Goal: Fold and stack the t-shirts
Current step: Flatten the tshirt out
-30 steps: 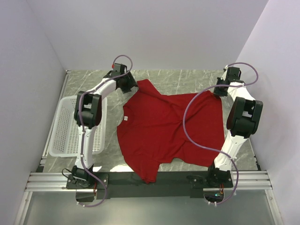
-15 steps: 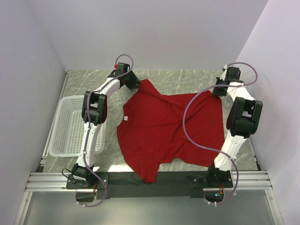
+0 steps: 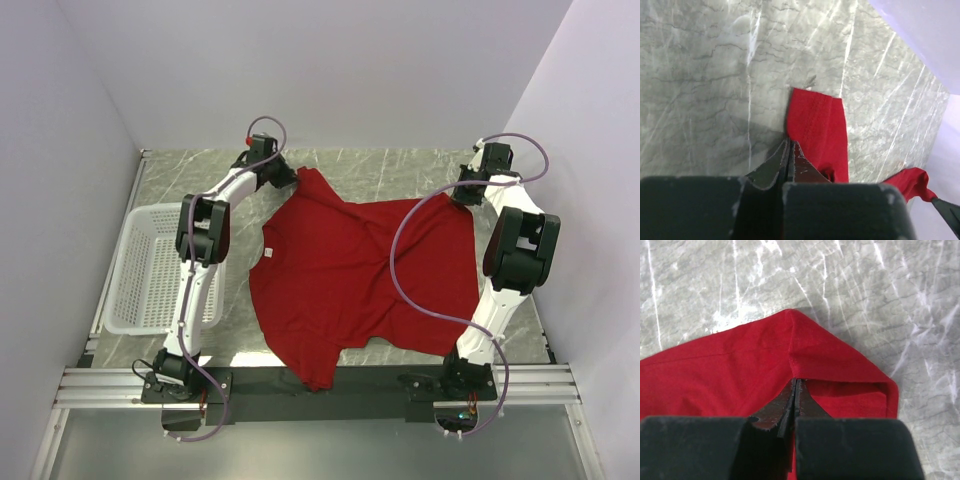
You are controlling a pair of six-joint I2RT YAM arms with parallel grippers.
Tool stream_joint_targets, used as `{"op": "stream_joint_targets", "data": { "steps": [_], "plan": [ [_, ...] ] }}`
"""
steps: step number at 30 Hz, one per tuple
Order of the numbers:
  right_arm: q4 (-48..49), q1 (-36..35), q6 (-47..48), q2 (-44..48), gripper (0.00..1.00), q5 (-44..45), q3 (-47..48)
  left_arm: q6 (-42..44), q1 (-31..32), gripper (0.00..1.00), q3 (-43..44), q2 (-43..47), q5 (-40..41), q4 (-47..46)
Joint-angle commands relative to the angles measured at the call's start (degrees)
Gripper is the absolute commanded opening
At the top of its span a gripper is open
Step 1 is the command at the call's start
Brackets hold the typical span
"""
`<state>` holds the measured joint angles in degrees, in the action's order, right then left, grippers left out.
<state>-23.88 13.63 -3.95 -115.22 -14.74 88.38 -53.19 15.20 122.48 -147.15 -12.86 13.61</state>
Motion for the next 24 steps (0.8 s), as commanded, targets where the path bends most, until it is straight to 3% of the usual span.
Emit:
{"op": "stream_joint_targets", "data": {
  "steps": [1, 14, 24],
  "plan": [
    [-0.03, -0.36, 0.61, 4.3, 0.0, -2.57, 1.97, 3.26, -0.7, 0.0, -1.88, 9.41, -0.32, -6.74],
    [-0.64, -0.36, 1.04, 14.22, 0.0, -8.02, -0.48, 7.66, -2.28, 0.0, -19.19, 30.95, -2.34, -16.33],
    [1.46, -0.44, 2.01, 23.45, 0.0, -10.92, -3.21, 10.65, -2.63, 0.0, -28.51, 42.55, 2.22, -13.79]
  ]
}}
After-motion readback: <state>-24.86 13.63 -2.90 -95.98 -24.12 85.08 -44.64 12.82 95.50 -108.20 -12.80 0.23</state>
